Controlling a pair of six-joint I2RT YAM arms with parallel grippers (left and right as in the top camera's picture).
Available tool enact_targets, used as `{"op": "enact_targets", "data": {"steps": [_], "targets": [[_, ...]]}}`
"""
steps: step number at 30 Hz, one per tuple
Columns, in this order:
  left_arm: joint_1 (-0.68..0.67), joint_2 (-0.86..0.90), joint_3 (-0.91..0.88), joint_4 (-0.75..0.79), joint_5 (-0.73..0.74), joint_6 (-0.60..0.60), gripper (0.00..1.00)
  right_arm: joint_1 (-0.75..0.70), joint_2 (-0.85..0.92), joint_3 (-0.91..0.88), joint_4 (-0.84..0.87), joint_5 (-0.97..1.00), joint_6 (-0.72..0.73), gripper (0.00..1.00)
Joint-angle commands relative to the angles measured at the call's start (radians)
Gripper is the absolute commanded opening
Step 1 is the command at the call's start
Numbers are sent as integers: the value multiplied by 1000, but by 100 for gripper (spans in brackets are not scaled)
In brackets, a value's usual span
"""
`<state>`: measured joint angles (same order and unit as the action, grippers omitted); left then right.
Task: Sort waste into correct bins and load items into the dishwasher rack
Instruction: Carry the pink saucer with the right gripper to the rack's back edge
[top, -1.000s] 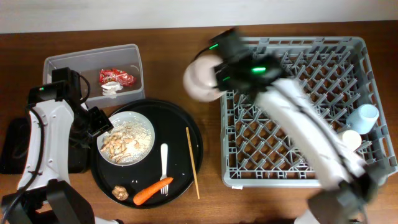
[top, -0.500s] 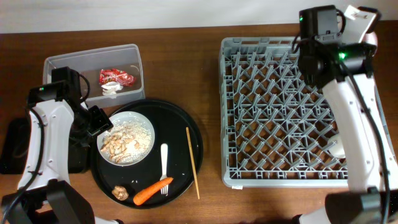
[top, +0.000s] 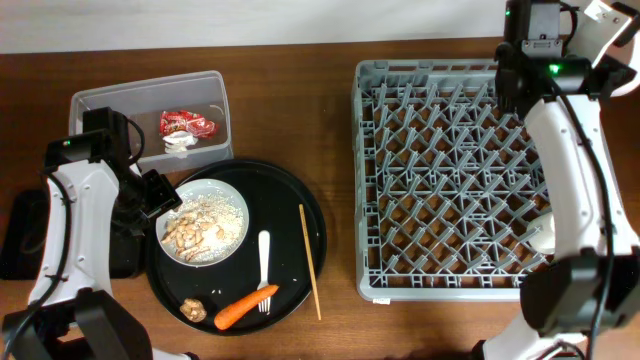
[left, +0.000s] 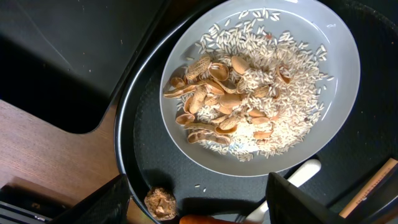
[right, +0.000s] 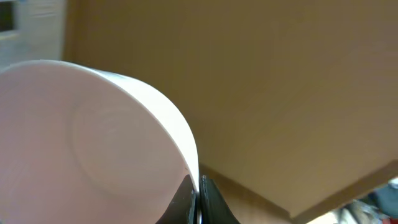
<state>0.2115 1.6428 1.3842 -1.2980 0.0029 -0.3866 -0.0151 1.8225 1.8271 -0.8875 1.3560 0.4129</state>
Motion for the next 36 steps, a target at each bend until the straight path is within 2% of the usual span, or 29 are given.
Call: {"op": "enact_targets", "data": {"steps": [1,5,11,22,28,31,36], "targets": [[1,-16,4,0,1,-13,69,-19,112,6,85,126,-68,4],[1,-16,4,-3,1,-13,69,-17,231,6,169,138,-148,4],[1,-16,4,-5,1,-13,69,-3,368,6,174,115,-147,4],[1,-16,4,-5,8,-13,69,88,396,-37,171,-62,-146,4],[1,-16,4,-5,8,-13,69,85,394,-9,235,236,-176,4],[1,-16,4,-5,8,-13,69,80,394,4,276,232,-233,4],[1,-16,4,-4,8,-13,69,78,394,-17,256,188,-233,4]]}}
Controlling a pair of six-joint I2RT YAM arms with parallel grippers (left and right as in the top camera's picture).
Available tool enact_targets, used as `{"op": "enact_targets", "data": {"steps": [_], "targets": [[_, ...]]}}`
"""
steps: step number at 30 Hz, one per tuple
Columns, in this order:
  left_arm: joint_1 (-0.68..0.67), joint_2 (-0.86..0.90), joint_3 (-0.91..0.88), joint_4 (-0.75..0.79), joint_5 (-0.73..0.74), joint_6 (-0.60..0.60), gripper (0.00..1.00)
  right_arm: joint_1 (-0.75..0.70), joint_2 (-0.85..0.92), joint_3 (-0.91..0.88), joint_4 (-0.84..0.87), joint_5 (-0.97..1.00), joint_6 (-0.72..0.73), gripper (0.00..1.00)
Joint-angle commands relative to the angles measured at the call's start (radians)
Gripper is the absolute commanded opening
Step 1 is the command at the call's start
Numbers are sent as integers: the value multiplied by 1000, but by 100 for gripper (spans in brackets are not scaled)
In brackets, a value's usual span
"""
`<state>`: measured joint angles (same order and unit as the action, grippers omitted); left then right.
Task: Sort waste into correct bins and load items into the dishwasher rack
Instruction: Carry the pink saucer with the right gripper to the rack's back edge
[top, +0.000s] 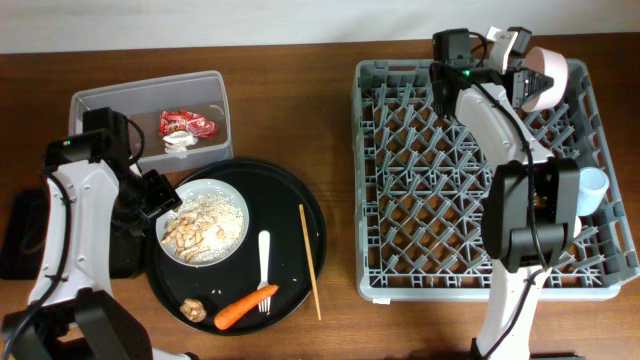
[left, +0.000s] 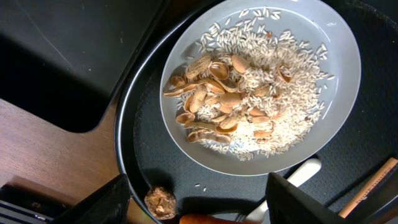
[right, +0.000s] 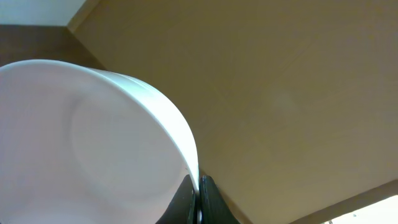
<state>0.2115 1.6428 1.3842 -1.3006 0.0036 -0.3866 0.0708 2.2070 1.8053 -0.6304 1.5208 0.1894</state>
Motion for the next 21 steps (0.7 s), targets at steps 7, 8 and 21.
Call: {"op": "enact_targets", "data": {"steps": [7,8,21], "targets": [[1,-16,4,1,7,-13,69,-41,10,-85,0,-11,2,4],[1,-16,4,0,7,-13,69,-46,10,-97,0,-34,2,4],[1,-16,4,-1,7,-13,69,13,10,-107,-24,-187,2,4]]}}
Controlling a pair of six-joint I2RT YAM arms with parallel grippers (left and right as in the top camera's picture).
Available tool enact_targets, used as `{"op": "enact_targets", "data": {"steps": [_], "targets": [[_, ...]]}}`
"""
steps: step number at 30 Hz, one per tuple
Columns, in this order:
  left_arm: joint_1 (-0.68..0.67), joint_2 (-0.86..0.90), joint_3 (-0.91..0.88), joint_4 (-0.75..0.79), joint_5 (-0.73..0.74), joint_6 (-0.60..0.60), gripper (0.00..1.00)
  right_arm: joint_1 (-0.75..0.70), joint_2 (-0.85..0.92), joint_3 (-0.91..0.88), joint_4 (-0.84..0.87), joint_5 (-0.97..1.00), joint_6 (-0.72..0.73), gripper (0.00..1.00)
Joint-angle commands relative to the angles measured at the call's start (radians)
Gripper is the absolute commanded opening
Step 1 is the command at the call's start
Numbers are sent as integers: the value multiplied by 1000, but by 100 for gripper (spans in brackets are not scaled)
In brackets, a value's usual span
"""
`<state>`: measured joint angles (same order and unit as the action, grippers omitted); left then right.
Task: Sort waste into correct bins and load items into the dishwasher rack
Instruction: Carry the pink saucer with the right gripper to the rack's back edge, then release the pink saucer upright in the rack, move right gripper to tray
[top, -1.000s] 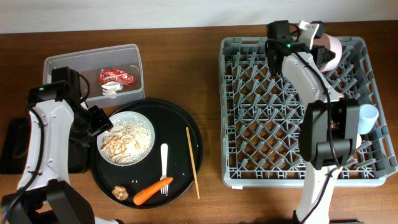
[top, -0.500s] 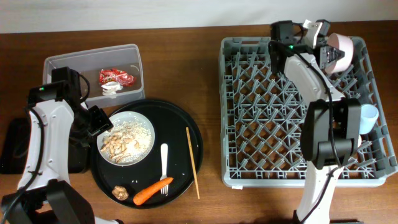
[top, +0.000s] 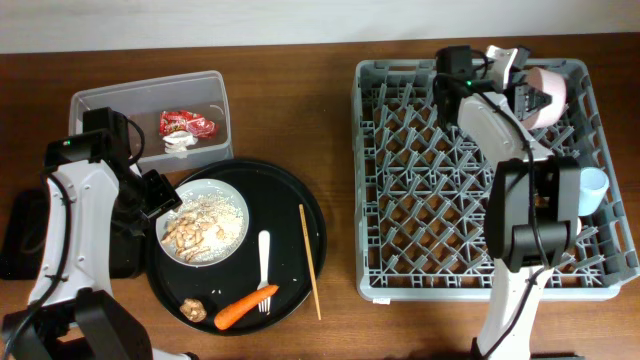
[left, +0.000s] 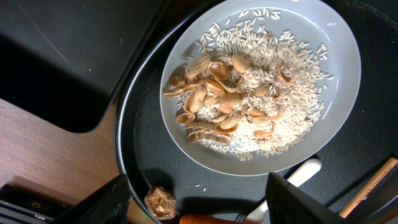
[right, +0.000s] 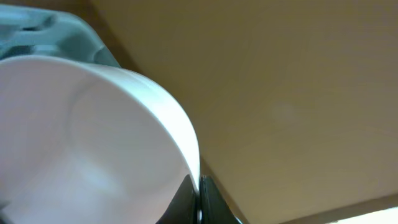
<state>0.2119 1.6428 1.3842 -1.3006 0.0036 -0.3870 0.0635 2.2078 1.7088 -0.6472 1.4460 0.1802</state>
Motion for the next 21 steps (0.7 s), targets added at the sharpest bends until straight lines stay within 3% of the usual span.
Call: {"op": "enact_targets", "data": {"steps": [1,4,7,8,10,11,13,17,21], "targets": [[0,-16,4,-1,7,-12,69,26,9,-11,-9,-112,11,4],[0,-16,4,0,7,-12,69,42,9,-11,-43,-129,11,8],[0,-16,4,1,7,-12,70,54,9,-11,-116,-190,11,37],[0,-16,4,2,7,-12,69,60,9,-11,-145,-210,11,52],[0,-16,4,2,7,-12,69,69,9,-11,-205,-238,12,68],[0,-16,4,3,7,-12,69,78,9,-11,-243,-252,37,72],[0,-16,4,6,7,-12,69,94,5,-11,-327,-273,150,84],[0,-16,4,6,7,-11,70,114,-33,-11,-426,-385,295,88],[0,-16,4,6,7,-5,70,119,-141,-11,-439,-613,307,92]]}}
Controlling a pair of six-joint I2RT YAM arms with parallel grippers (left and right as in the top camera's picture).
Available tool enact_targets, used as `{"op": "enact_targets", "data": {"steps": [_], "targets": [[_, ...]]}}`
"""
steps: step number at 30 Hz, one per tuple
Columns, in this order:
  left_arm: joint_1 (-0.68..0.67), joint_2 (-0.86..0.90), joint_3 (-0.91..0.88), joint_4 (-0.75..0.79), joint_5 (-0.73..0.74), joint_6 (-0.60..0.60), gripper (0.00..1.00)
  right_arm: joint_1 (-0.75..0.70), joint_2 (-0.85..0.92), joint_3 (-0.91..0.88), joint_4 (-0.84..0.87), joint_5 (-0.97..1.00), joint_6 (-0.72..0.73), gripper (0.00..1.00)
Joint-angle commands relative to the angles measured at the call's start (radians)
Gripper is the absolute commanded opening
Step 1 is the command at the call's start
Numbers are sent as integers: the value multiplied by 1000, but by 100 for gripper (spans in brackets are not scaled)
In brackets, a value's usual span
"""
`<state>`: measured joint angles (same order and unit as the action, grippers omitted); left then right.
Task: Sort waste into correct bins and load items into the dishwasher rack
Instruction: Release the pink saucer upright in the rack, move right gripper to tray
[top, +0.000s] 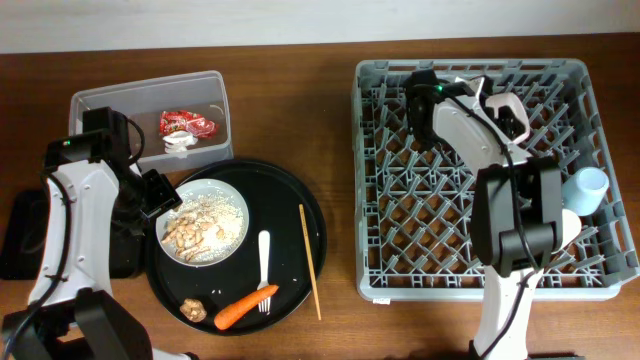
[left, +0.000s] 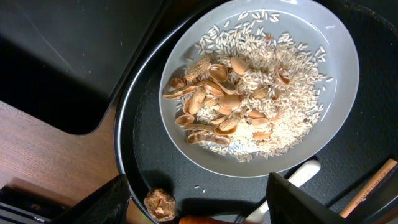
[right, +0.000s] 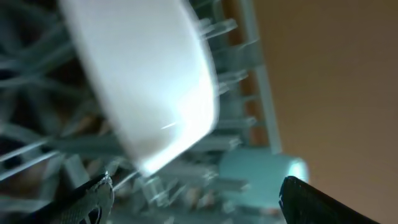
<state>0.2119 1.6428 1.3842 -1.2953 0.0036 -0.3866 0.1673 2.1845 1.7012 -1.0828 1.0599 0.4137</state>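
A white bowl (top: 503, 106) (right: 143, 81) stands on edge among the tines at the back of the grey dishwasher rack (top: 372, 180). My right gripper (top: 480, 96) (right: 196, 202) is open just left of it, holding nothing. My left gripper (top: 160, 196) (left: 199, 214) hangs open over the black tray (top: 300, 200), by a grey plate (top: 238, 205) (left: 336, 93) of rice and peanut shells. On the tray also lie a white fork (top: 264, 255), a carrot (top: 245, 306), a chopstick (top: 311, 262) and a brown lump (top: 194, 309) (left: 159, 203).
A clear bin (top: 205, 92) at the back left holds a red wrapper (top: 186, 124). A black bin (top: 18, 235) sits at the left edge, under my left arm. A pale blue cup (top: 590, 186) (right: 261, 171) stands in the rack's right side.
My right gripper was shut on the bowl's rim at the rack's back right. Now it is open and further left, and the bowl stands free among the tines. The left arm has not moved.
My right gripper held the white bowl by its rim beyond the rack's back right corner. Then it held it over the rack's back edge, then against the tines there. Now the bowl rests in the rack, released. My left gripper stayed open by the plate throughout.
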Motion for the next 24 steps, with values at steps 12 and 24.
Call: {"op": "enact_targets", "data": {"steps": [12,24], "targets": [[0,-16,4,3,7,-1,76,16,-583,-2,-86,-1202,-374,99],[0,-16,4,-7,7,-1,77,438,-531,-3,-251,-1231,-211,90]]}}
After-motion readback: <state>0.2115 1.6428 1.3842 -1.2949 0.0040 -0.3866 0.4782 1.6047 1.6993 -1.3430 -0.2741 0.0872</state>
